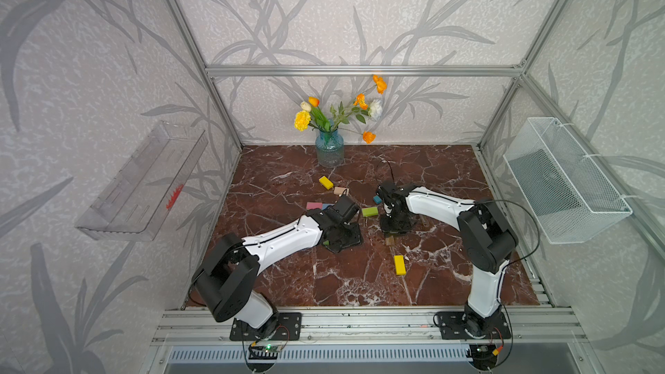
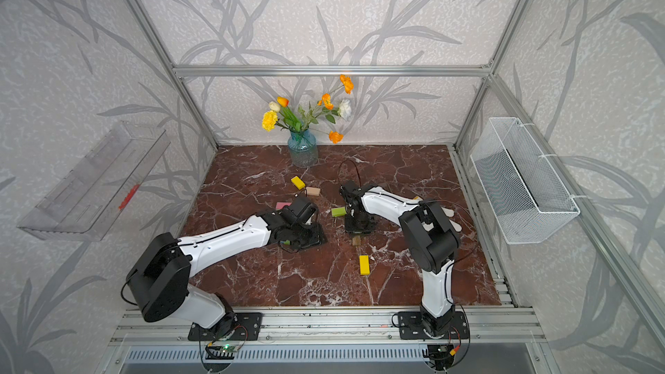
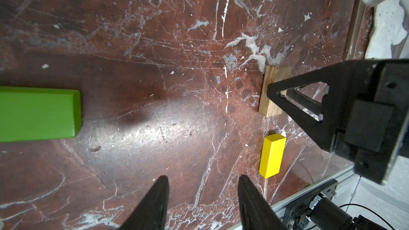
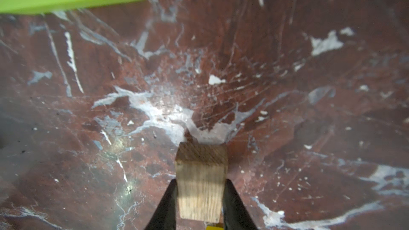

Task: Assemble the letter c with building blocks
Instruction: Move the building block to the center of the board.

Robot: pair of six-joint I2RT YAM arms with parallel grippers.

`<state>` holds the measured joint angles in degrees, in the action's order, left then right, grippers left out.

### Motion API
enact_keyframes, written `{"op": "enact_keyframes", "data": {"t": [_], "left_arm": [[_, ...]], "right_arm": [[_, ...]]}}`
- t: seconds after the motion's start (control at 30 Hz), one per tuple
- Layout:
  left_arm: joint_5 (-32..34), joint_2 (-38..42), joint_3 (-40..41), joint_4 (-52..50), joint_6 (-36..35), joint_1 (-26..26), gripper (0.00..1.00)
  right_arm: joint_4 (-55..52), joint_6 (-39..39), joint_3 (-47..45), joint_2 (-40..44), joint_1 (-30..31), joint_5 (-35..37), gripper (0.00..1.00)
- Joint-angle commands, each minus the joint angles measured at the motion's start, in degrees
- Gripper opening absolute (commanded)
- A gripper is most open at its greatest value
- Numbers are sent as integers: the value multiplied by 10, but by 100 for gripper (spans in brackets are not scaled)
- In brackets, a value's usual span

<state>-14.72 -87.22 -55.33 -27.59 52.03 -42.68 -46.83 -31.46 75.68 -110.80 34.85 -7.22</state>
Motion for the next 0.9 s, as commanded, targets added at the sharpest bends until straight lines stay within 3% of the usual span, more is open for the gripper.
{"op": "enact_keyframes", "data": {"t": [0.0,0.17,0.3,0.53,0.67,0.87], "left_arm": [[-1,4,6,4,-5,4,51],[-3,4,7,6,-5,5,51],[-4,4,9,9,-3,5,51],[-3,14,19,14,1,5,51],[-2,21,25,17,1,5,51],[1,28,35,24,3,5,51]], "right_arm": [[-23,10,19,-11,-4,16,30],[-24,14,24,2,-4,13,48],[-22,3,1,45,-1,13,53],[-37,-25,-77,127,9,16,51],[-40,-39,-128,174,16,2,42],[-55,-64,-166,200,41,-14,48]]}}
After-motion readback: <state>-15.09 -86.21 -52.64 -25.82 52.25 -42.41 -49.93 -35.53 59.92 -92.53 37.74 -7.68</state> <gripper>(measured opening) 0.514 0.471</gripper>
